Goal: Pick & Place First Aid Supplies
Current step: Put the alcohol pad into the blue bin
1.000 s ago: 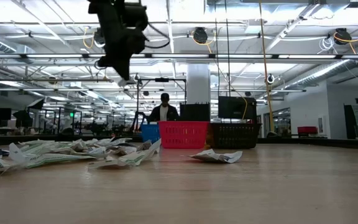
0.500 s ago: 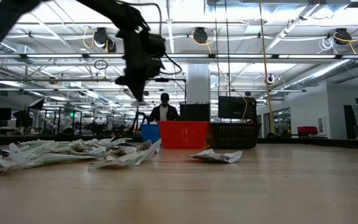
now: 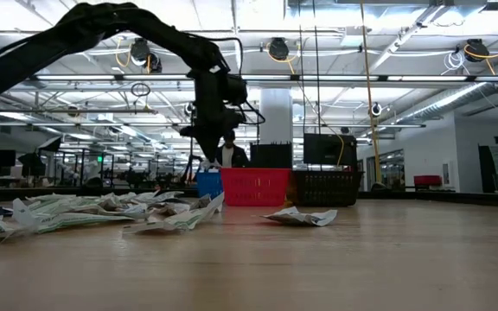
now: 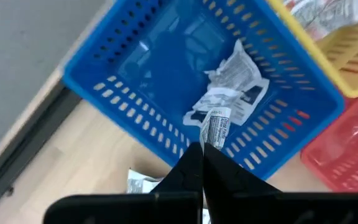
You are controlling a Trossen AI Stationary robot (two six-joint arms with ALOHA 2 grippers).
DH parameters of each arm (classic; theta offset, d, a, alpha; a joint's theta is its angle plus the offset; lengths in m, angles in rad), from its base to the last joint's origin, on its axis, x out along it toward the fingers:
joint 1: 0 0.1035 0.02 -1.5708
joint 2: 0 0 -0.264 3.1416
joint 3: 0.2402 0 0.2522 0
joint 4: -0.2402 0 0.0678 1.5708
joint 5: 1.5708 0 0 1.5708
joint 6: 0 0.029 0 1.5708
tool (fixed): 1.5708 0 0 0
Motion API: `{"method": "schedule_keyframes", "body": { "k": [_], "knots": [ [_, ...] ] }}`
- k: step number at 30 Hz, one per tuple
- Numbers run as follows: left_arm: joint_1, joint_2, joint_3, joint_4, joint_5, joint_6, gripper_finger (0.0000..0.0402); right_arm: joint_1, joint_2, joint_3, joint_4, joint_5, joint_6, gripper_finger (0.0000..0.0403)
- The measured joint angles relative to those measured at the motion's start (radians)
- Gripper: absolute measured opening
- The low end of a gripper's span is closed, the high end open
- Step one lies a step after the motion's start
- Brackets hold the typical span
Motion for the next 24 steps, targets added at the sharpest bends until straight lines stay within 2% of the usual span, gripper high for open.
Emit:
{"method": "schedule_keyframes", "body": {
  "k": [5, 13, 17, 24],
  "knots": [
    [-0.021, 0.027, -0.001, 0.041, -0.035, 0.033, 0.0000, -0.006, 0.000, 0.000, 0.000, 0.000, 0.004, 0.0116],
    [-0.037, 0.026, -0.001, 0.140, -0.017, 0.072, 0.0012, -0.006, 0.000, 0.000, -0.002, 0.000, 0.005, 0.0116],
    [-0.040, 0.026, -0.001, 0.141, 0.007, 0.088, 0.0053, -0.006, 0.000, 0.000, -0.003, 0.000, 0.006, 0.0116],
    [-0.041, 0.026, -0.001, 0.143, 0.037, 0.094, 0.0156, -0.006, 0.000, 0.000, -0.006, 0.000, 0.006, 0.0116]
  ]
}}
